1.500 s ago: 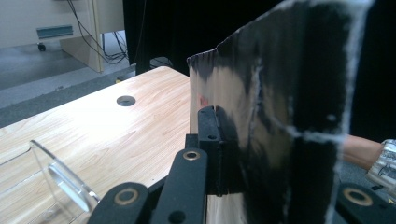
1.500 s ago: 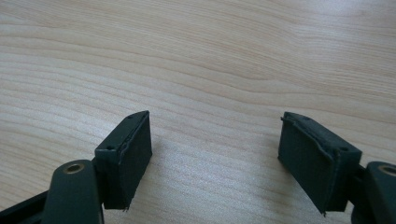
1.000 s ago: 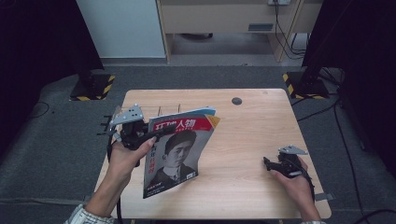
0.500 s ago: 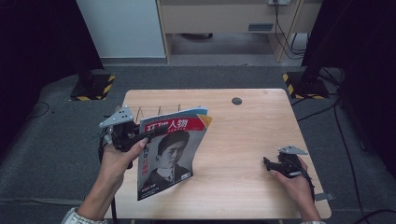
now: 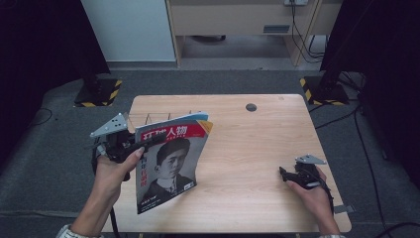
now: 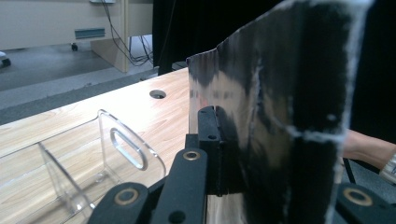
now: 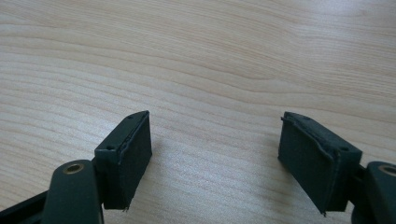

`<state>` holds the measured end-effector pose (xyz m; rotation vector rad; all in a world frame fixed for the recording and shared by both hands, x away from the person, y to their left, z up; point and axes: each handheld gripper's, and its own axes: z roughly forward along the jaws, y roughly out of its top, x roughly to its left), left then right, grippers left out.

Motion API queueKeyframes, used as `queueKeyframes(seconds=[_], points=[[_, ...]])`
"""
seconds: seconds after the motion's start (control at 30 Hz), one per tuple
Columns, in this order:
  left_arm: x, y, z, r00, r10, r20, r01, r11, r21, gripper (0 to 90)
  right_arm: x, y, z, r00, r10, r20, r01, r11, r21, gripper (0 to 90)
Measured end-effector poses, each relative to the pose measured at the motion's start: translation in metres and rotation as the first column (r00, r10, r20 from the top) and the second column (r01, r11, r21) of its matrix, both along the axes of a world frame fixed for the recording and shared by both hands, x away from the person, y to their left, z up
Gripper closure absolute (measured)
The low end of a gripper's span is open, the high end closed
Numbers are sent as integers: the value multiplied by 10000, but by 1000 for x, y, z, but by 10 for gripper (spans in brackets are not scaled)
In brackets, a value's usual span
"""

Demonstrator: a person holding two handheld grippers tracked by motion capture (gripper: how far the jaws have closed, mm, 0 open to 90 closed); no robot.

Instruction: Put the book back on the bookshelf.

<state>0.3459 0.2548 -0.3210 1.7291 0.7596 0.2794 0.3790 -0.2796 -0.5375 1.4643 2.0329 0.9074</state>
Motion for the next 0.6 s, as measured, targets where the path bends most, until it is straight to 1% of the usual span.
queueKeyframes(seconds=[0.27, 0.6], points=[[-2, 13, -2, 9997, 260, -13, -260, 9997, 14, 865, 0, 0, 0, 10000, -4, 3, 4, 10000, 3, 257], [-8, 30, -1, 9985, 541, 41, -540, 9985, -108, 865, 0, 0, 0, 10000, -1, 6, 1, 10000, 4, 257]])
